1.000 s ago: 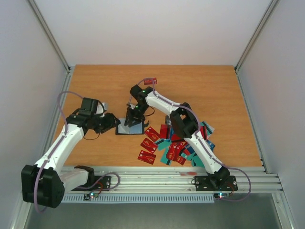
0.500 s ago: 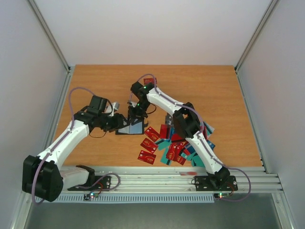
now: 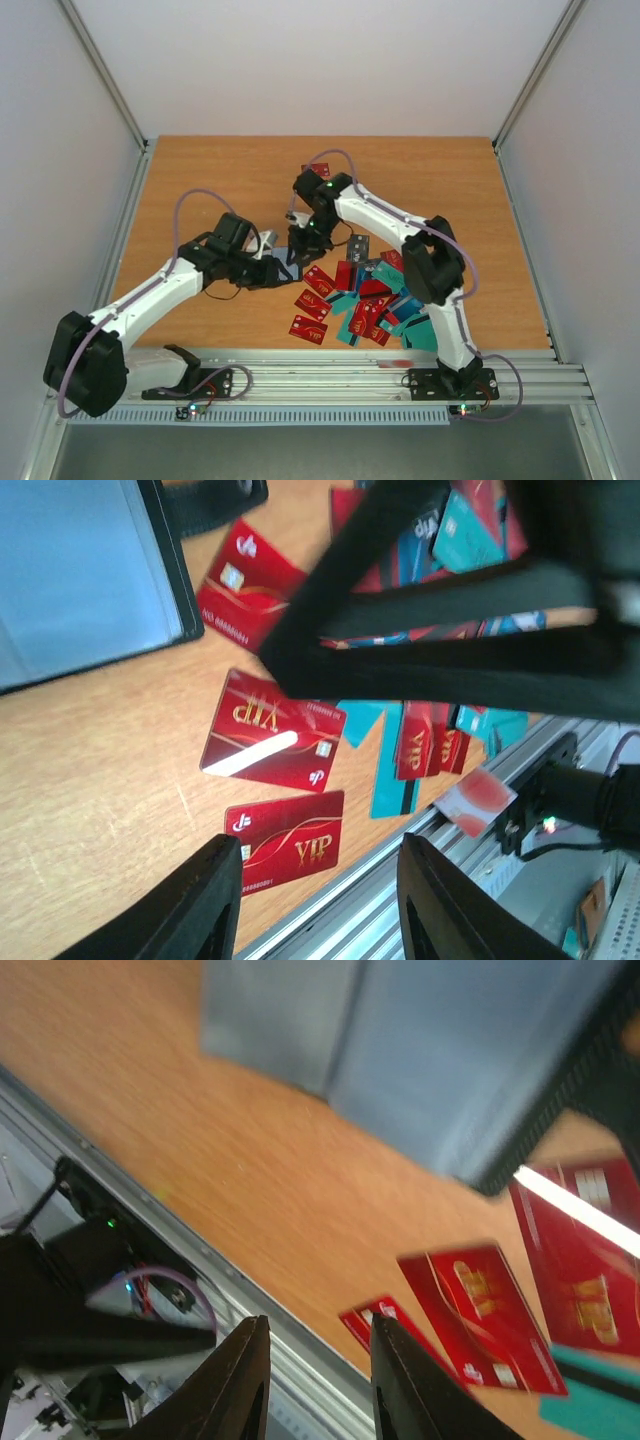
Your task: Put the credit cards into the card holder
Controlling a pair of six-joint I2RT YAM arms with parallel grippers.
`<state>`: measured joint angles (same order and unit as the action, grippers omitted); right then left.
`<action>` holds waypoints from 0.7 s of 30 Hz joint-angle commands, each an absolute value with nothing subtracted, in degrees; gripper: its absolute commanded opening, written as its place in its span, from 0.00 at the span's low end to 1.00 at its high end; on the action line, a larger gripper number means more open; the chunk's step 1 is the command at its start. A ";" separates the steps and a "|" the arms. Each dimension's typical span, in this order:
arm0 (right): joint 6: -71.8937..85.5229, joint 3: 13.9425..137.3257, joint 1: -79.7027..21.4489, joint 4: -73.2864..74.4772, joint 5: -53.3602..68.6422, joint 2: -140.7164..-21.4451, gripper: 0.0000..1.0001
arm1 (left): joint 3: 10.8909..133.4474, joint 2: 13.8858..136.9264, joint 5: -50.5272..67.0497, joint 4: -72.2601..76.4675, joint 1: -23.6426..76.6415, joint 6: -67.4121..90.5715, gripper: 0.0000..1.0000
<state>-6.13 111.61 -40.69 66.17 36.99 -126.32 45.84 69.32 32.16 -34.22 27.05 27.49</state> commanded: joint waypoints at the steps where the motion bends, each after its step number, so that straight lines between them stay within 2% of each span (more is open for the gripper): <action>1: -2.76 94.81 -39.93 57.17 34.41 -114.15 0.30 | 43.44 73.43 32.83 -29.85 30.46 26.24 0.44; 5: 4.26 72.83 -39.95 47.62 34.46 -102.31 0.31 | 44.86 79.15 30.36 -29.72 35.24 26.25 0.43; 9: 10.72 58.45 -39.90 39.40 34.41 -92.64 0.32 | 48.69 85.46 26.94 -30.90 38.63 26.58 0.41; 16: 14.56 49.90 -39.82 34.37 34.52 -85.80 0.36 | 51.02 92.71 23.32 -32.38 42.84 25.20 0.40; 21: 14.17 48.66 -39.89 36.06 34.32 -84.40 0.37 | 52.90 95.06 21.47 -35.02 45.31 24.91 0.40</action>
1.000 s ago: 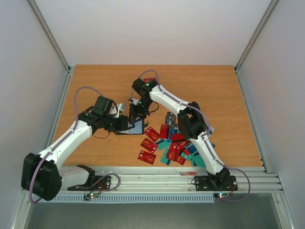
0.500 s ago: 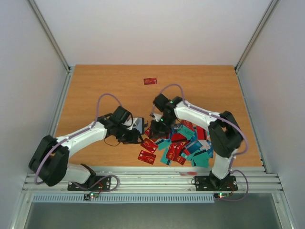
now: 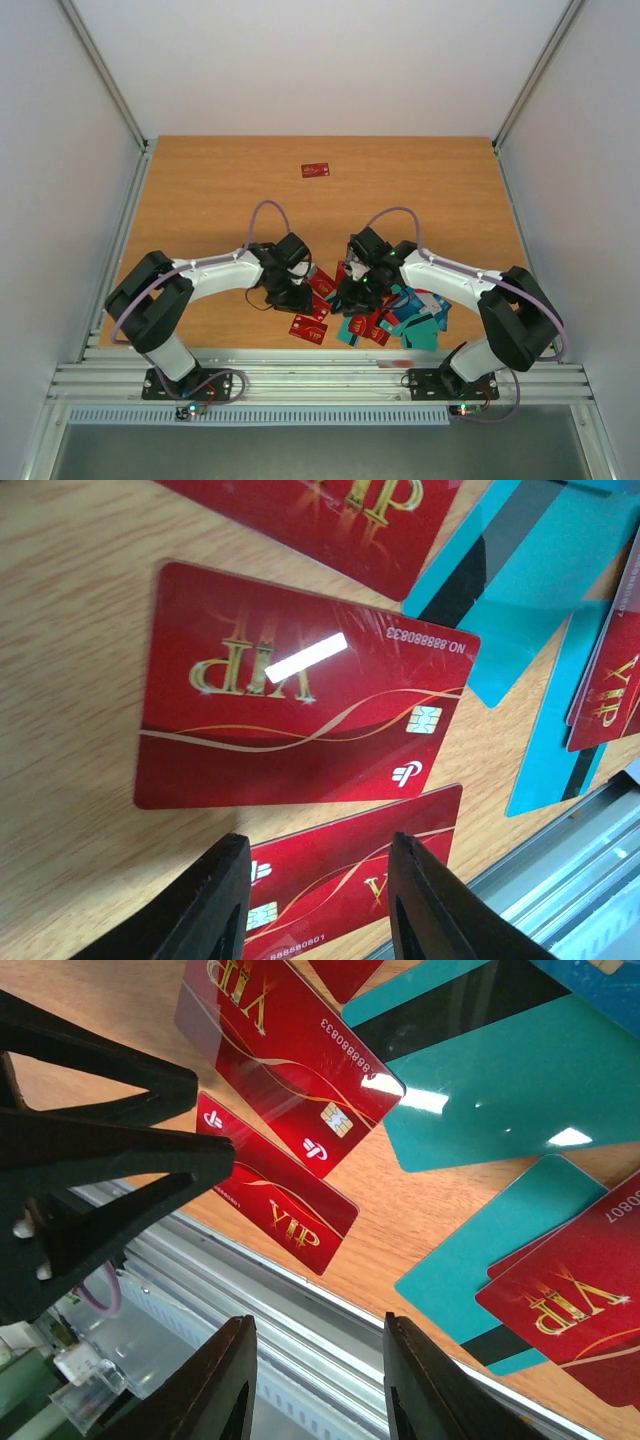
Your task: Put the credit cards into the card holder
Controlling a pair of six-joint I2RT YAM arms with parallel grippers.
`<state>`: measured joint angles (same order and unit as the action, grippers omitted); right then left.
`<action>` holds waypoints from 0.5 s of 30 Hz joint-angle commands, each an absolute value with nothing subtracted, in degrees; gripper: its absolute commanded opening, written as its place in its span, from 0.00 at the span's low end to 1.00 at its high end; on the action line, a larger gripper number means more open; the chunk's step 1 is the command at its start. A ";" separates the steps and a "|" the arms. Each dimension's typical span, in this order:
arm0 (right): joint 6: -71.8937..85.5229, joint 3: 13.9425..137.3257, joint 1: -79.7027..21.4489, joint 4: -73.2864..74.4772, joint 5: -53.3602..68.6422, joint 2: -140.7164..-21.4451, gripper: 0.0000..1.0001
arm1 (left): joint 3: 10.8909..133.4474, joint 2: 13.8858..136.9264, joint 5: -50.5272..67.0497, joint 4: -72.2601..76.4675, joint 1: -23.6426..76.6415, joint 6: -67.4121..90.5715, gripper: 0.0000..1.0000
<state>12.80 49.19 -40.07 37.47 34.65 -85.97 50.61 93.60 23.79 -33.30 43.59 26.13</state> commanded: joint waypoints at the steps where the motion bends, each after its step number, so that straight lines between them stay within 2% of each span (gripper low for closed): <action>1: 13.82 48.75 -39.90 36.71 34.22 -84.16 0.37 | 53.31 95.54 21.14 -35.61 45.84 25.02 0.40; 8: 13.12 46.79 -39.88 37.99 34.23 -82.46 0.38 | 53.79 97.79 16.55 -38.43 49.19 25.94 0.40; 15: 14.29 45.43 -39.89 36.20 33.76 -81.75 0.38 | 50.83 96.31 16.81 -38.79 51.08 27.82 0.40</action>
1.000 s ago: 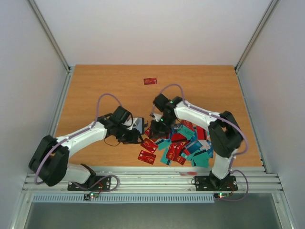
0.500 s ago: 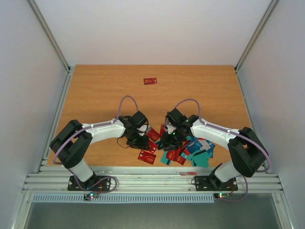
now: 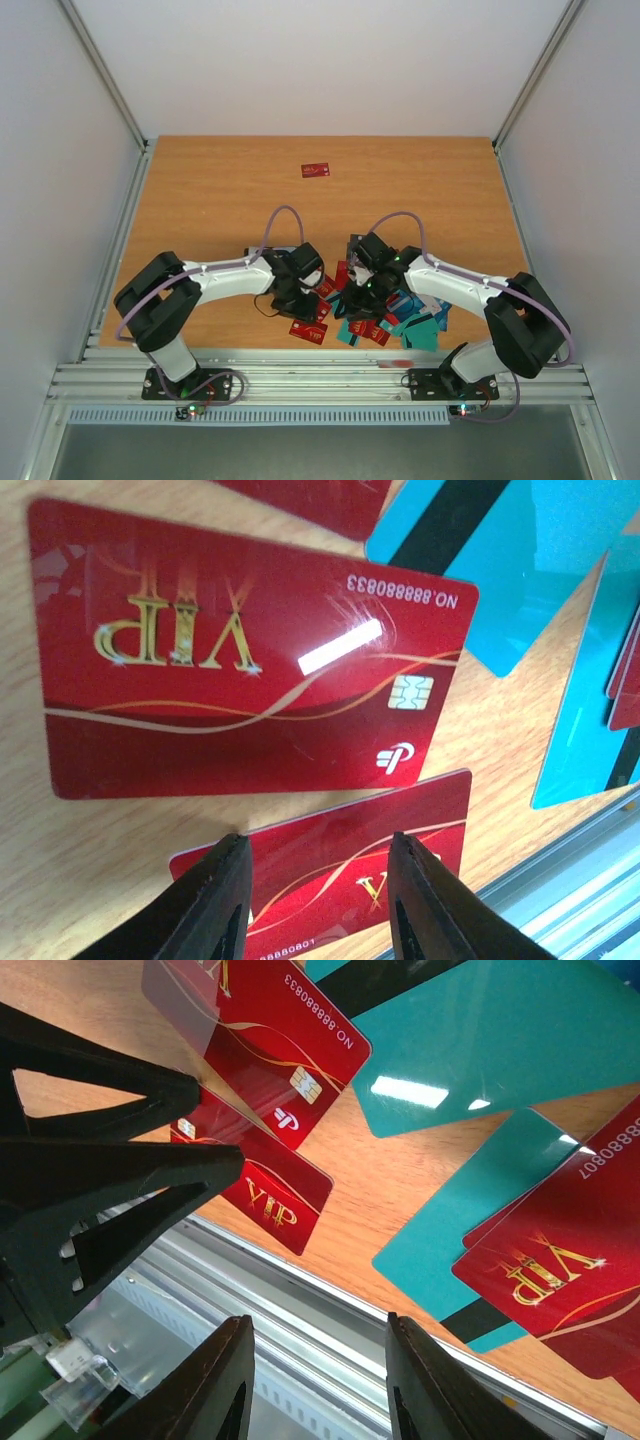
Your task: Put the credit cards into the card holder
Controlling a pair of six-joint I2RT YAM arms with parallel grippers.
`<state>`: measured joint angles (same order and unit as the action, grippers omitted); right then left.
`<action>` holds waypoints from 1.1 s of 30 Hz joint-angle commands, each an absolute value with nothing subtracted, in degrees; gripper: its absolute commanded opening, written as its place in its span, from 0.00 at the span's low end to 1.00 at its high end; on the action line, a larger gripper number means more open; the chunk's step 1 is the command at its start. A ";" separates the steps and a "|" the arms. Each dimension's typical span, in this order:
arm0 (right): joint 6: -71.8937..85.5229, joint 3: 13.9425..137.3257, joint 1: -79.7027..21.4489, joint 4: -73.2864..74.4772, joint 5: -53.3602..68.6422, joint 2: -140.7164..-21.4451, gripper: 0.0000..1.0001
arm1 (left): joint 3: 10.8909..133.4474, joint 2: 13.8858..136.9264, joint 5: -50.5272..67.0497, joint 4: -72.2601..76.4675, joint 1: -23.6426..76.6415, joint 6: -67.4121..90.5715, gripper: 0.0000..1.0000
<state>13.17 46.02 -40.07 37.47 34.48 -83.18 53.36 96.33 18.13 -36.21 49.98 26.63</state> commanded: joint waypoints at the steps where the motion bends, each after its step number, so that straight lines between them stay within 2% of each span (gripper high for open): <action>1: 14.51 45.30 -39.83 35.94 33.82 -81.66 0.38 | 50.46 96.11 16.87 -38.92 51.14 27.93 0.40; 10: 15.00 43.73 -39.88 35.17 33.21 -79.92 0.38 | 52.90 88.43 9.67 -41.89 51.33 28.49 0.43; 15: 11.35 45.80 -39.90 38.87 32.10 -78.98 0.38 | 57.29 89.99 4.39 -42.09 51.24 30.90 0.44; 22: 8.15 46.53 -39.90 41.13 34.22 -77.99 0.38 | 59.97 97.34 3.99 -42.26 51.24 32.69 0.44; 33: 10.09 42.46 -39.90 40.80 40.34 -72.06 0.38 | 54.99 97.65 8.11 -41.40 52.57 38.38 0.44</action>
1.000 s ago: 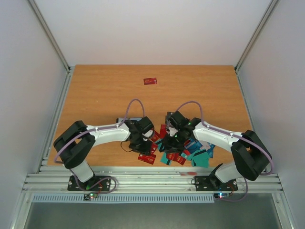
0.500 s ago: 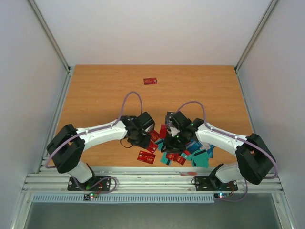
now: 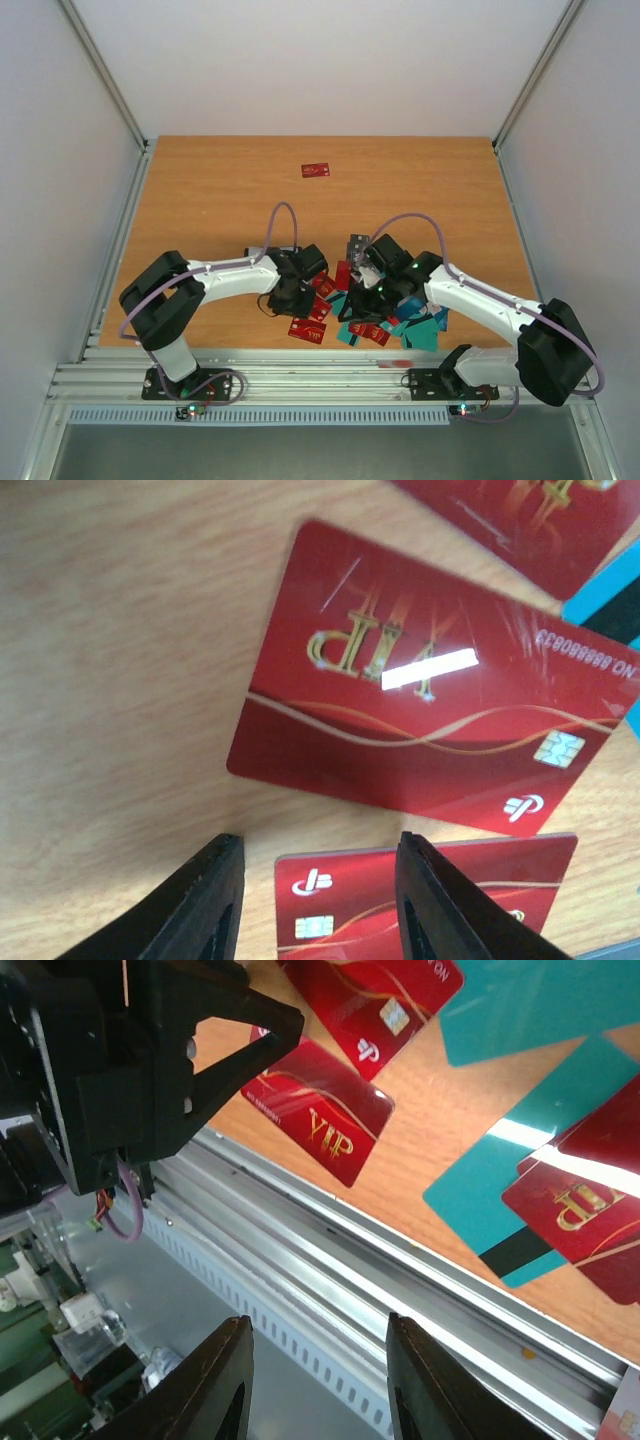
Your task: Put the credit cards into the card holder
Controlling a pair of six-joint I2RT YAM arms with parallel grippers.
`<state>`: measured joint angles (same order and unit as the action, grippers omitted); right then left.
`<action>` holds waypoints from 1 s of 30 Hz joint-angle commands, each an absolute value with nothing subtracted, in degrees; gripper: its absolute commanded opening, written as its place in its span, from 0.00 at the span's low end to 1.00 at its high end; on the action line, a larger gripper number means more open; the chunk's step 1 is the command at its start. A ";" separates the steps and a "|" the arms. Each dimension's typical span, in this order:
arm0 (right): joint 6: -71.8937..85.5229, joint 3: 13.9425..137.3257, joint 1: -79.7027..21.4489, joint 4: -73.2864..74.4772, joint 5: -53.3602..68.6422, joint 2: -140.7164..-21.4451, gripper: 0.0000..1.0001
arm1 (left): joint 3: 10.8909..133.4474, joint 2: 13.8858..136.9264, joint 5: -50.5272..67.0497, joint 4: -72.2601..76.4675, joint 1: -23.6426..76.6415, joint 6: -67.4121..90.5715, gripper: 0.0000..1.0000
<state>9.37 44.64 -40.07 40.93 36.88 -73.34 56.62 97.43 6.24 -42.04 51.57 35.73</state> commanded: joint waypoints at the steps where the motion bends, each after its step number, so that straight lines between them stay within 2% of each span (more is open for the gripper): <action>1: 10.70 41.88 -39.86 40.31 40.82 -71.88 0.38 | 54.94 98.10 8.13 -41.54 52.78 38.40 0.44; 16: 13.56 40.24 -39.82 43.15 37.88 -68.23 0.38 | 55.78 101.93 8.98 -44.68 60.28 39.47 0.44; 24: 23.40 32.57 -40.06 34.16 38.51 -66.01 0.42 | 51.90 94.62 10.21 -44.16 61.23 42.51 0.43; 30: 31.82 25.13 -42.04 23.42 39.59 -64.99 0.47 | 53.43 87.71 10.11 -45.42 61.22 41.80 0.44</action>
